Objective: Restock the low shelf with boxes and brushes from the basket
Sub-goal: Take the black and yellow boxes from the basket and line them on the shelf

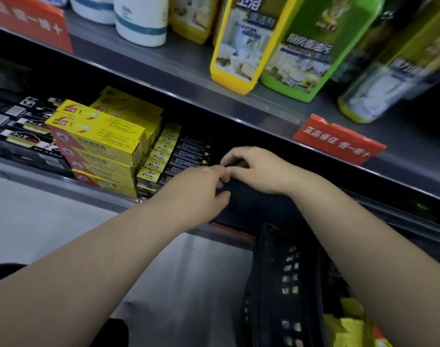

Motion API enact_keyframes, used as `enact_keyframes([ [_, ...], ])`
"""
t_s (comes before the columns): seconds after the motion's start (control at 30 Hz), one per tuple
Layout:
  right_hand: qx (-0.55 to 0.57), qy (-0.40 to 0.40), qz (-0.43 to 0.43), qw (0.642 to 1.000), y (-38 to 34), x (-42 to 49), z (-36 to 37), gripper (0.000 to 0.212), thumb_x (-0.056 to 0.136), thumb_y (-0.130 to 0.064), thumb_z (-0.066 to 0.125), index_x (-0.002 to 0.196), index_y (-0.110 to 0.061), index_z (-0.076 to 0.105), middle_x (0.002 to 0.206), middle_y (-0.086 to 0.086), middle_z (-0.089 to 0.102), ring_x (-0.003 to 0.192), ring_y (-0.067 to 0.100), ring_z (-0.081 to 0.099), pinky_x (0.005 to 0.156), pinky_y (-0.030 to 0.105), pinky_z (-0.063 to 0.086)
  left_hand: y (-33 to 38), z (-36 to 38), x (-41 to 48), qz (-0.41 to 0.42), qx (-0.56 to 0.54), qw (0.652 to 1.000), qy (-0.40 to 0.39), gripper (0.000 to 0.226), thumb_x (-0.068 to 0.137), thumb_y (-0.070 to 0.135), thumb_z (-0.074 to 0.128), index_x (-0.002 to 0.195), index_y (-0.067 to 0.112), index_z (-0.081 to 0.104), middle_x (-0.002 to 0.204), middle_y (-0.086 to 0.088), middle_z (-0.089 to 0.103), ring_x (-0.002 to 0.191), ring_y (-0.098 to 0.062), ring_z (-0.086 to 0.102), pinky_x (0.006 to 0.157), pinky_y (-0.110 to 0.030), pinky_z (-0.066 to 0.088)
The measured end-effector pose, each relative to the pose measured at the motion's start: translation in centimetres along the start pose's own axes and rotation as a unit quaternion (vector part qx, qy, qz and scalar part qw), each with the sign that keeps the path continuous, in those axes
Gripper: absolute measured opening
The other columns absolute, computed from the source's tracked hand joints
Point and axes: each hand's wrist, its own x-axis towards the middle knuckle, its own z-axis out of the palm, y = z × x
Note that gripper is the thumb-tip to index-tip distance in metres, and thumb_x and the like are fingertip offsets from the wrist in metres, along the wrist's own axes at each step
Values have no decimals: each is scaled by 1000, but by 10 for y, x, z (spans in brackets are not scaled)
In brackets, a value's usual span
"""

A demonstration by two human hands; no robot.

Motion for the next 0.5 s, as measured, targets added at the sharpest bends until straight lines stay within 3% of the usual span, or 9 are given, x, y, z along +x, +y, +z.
enact_keyframes([
  [0.13, 74, 62, 7, 995, 12, -77, -20, 12, 91, -20, 58, 100, -25, 65, 100, -10, 65, 92, 7, 60, 83, 20, 47, 32, 7, -10, 65, -26, 997, 16, 26, 89, 29, 54, 115, 26, 59, 105, 12, 64, 100, -6, 56, 82, -23, 45],
  [0.23, 113, 106, 32, 987, 30, -134, -29, 13, 90, -19, 59, 93, -31, 64, 93, -16, 66, 86, -1, 60, 78, 14, 47, 57, 18, -18, 124, -30, 992, 10, 21, 90, 32, 53, 110, 31, 59, 100, 19, 62, 99, -2, 52, 85, -24, 44],
  [0.3, 134, 117, 63, 982, 47, -169, -29, 16, 90, -19, 59, 89, -34, 62, 90, -15, 66, 84, 1, 61, 78, 17, 48, 75, 28, -25, 162, -31, 986, -3, 18, 90, 32, 52, 106, 34, 59, 96, 22, 60, 98, 1, 50, 85, -22, 43],
  [0.4, 134, 104, 127, 977, 82, -217, -16, 15, 90, -17, 60, 89, -32, 62, 89, -8, 67, 79, 7, 60, 75, 20, 47, 104, 49, -34, 224, -18, 974, -42, 15, 92, 33, 50, 104, 36, 57, 93, 25, 57, 95, 3, 47, 80, -16, 40],
  [0.5, 134, 53, 203, 968, 121, -260, 7, 11, 91, -17, 59, 94, -26, 63, 91, -4, 66, 79, 2, 59, 72, 13, 45, 132, 74, -42, 275, -1, 957, -94, 17, 94, 34, 47, 108, 35, 56, 96, 24, 53, 95, 2, 45, 77, -14, 37],
])
